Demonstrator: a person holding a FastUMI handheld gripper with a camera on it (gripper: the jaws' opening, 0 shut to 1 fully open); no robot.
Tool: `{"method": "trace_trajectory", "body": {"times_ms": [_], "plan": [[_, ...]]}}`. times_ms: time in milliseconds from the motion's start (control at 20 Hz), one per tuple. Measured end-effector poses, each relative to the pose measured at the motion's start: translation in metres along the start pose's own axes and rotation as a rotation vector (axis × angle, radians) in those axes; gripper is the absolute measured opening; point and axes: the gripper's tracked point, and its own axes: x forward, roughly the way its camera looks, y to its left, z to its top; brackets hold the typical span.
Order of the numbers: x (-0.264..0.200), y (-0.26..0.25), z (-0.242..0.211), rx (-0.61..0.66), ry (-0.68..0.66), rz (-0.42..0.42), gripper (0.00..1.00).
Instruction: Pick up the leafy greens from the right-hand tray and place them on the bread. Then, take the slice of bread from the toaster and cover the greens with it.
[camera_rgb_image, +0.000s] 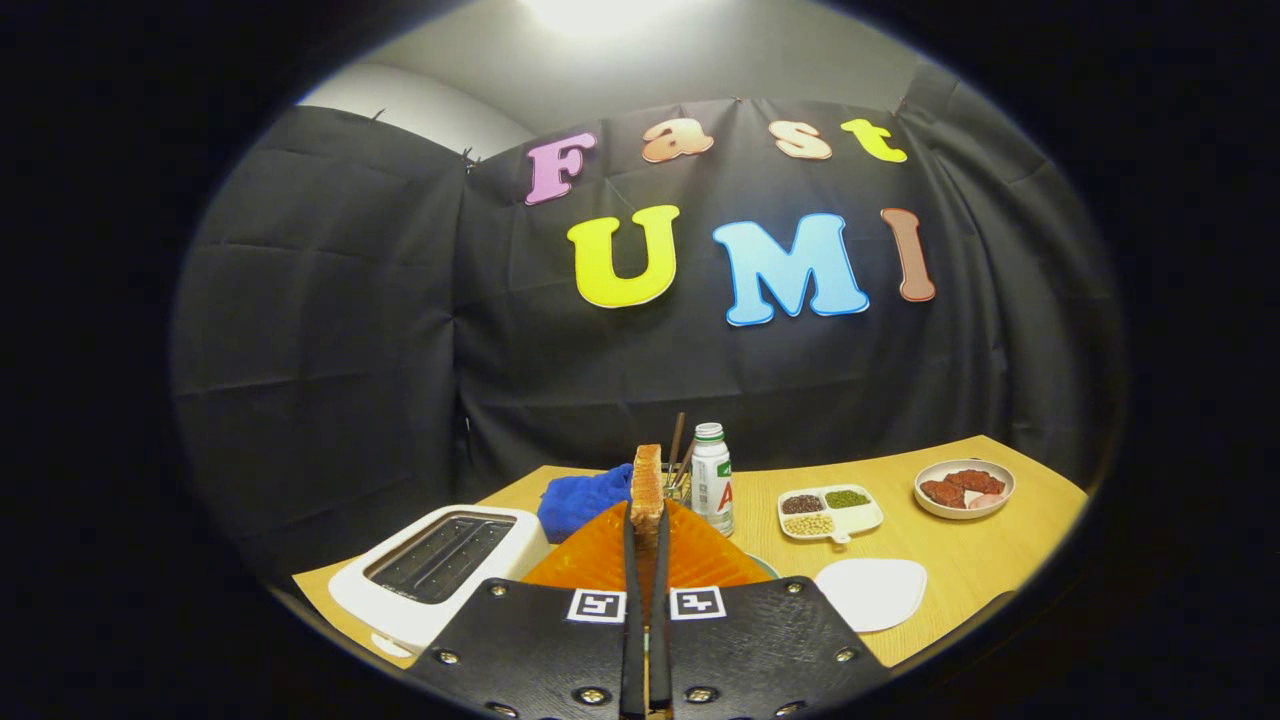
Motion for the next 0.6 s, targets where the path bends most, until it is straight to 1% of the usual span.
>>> {"method": "trace_trajectory", "body": {"times_ms": [300, 600], "plan": [[0.014, -0.012, -0.013, -0.048, 0.021, -0.022, 0.02], [0.034, -0.011, -0.026, 0.032, 0.053, 0.022, 0.02]]}}
